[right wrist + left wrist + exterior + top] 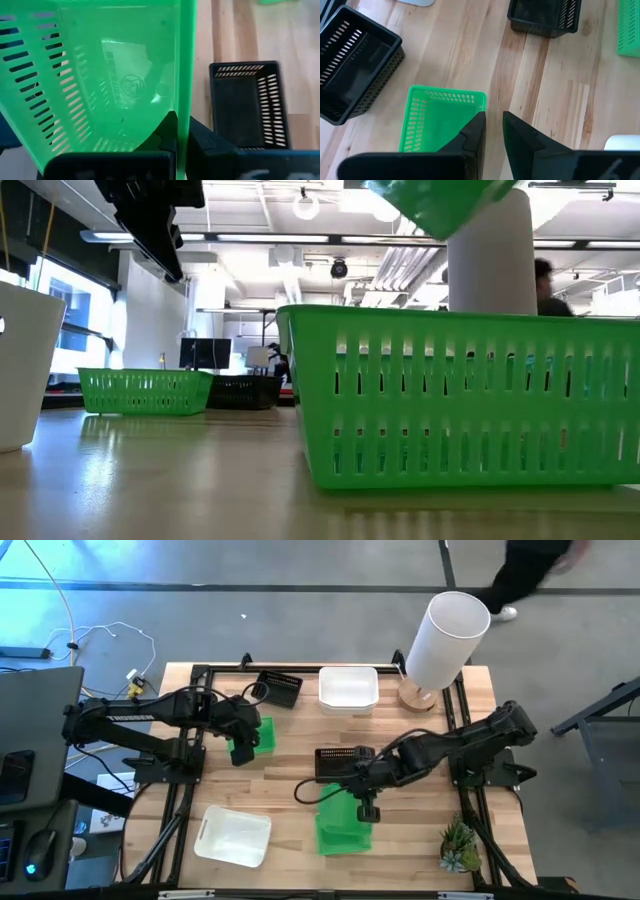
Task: Stack baskets on shelf by color
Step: Stack the bottom right green bin on the bottom left green bin
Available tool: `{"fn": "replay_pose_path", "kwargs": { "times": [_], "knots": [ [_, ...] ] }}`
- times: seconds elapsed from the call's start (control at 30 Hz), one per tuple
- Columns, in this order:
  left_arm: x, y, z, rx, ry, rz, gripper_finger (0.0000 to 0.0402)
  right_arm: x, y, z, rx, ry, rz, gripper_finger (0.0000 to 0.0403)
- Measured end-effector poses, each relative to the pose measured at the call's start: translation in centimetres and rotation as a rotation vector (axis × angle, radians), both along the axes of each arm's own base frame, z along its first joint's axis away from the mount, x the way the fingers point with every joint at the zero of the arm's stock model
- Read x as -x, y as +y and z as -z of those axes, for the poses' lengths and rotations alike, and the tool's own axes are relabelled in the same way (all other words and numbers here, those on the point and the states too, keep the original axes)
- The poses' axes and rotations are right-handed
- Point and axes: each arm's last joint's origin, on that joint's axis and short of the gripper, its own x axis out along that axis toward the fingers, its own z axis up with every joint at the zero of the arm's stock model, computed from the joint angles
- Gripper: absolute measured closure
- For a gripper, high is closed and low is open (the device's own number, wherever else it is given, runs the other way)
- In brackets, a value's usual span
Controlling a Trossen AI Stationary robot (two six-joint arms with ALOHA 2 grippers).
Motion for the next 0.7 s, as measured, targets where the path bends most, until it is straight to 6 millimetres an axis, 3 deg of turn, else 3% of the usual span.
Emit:
{"fn": "replay_pose_path", "kwargs": {
  "times": [0.7],
  "knots": [
    [0.0, 0.0, 0.0, 0.000, 0.000, -0.004, 0.0351, -2.9, 1.6, 5.7, -0.087, 0.193, -0.110, 0.0403]
  ]
}}
